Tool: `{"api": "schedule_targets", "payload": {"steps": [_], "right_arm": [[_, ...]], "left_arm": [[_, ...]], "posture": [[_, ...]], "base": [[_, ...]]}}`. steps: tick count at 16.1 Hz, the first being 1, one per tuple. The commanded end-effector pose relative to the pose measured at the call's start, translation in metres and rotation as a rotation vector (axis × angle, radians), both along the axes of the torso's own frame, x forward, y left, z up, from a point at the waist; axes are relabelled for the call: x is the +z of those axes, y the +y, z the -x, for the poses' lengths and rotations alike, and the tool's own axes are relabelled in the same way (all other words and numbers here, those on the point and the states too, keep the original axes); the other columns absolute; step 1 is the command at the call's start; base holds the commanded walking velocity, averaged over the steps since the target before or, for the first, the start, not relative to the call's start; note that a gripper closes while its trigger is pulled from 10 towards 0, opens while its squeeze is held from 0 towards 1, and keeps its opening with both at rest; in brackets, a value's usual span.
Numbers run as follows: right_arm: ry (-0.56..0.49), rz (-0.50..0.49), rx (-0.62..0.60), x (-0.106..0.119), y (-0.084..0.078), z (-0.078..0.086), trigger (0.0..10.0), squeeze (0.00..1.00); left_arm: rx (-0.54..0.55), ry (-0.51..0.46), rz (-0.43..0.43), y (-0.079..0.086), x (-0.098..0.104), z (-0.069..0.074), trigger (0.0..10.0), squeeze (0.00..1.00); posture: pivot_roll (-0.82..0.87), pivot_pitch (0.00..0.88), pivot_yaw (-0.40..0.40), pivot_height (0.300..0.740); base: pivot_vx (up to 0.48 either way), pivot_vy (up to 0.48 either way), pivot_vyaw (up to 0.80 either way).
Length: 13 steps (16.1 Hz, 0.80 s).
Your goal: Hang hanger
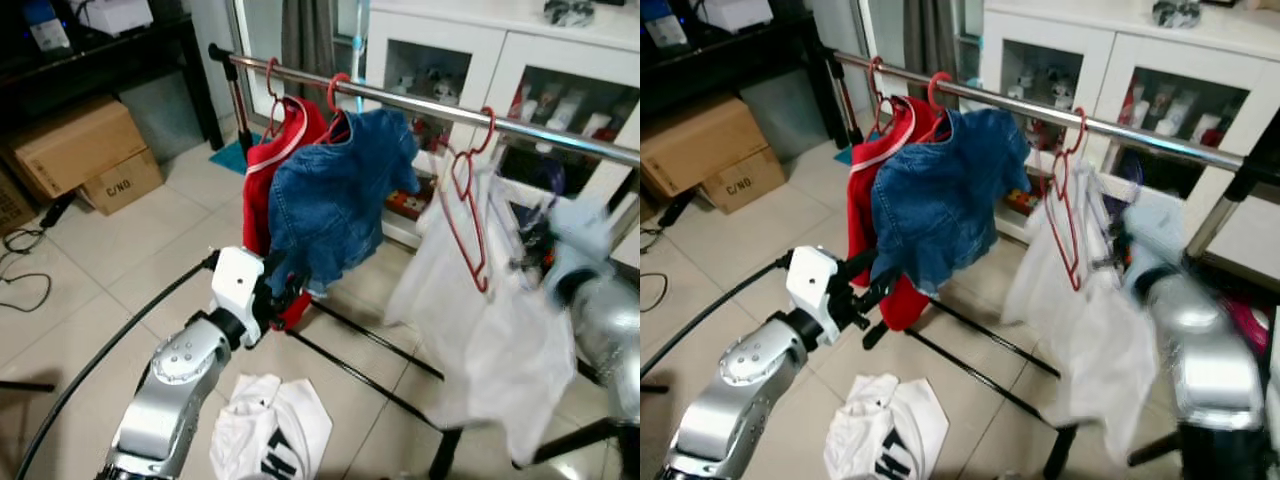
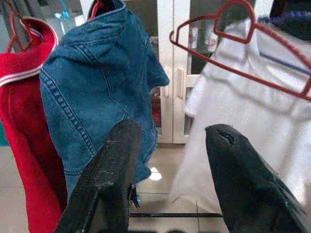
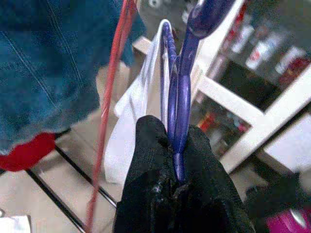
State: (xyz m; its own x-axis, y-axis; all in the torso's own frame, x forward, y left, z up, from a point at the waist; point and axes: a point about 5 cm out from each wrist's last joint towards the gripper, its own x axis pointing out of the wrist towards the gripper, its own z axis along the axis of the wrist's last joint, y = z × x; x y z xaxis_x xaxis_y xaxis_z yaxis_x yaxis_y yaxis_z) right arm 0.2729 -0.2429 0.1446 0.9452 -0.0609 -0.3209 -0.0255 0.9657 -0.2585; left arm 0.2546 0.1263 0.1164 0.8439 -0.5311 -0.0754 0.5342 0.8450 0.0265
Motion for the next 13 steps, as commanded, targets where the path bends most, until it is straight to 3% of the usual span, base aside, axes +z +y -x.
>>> {"api": "schedule_targets", "payload": {"steps": [1,5,8,13], "right_arm": [[-0.048,0.001,-0.010,0.002,0.008,0.001,0.0,0.00],[-0.013,-0.066,-0.051,-0.020,0.023,0.009,0.0,0.00],[-0.003,-0.106,-0.051,-0.023,0.033,0.010,0.0,0.00],[0.010,-0.123,-0.005,-0.025,0.042,0.010,0.0,0.00]], "left_arm": [[0.011,0.001,-0.013,0.000,-0.002,0.004,10.0,0.00],[0.034,0.023,0.004,0.001,-0.007,0.012,10.0,0.00],[0.047,0.032,0.012,0.000,-0.010,0.013,10.0,0.00],[0.063,0.035,0.019,0.000,-0.010,0.016,10.0,0.00]], "posture": [[-0.04,0.000,0.032,0.740],[-0.02,0.000,0.022,0.740],[-0.03,0.000,0.013,0.740],[-0.02,0.000,0.001,0.740]], "base": [[-0.247,0.000,0.00],[-0.250,0.000,0.00],[-0.259,0.000,0.00],[0.000,0.000,0.00]]}}
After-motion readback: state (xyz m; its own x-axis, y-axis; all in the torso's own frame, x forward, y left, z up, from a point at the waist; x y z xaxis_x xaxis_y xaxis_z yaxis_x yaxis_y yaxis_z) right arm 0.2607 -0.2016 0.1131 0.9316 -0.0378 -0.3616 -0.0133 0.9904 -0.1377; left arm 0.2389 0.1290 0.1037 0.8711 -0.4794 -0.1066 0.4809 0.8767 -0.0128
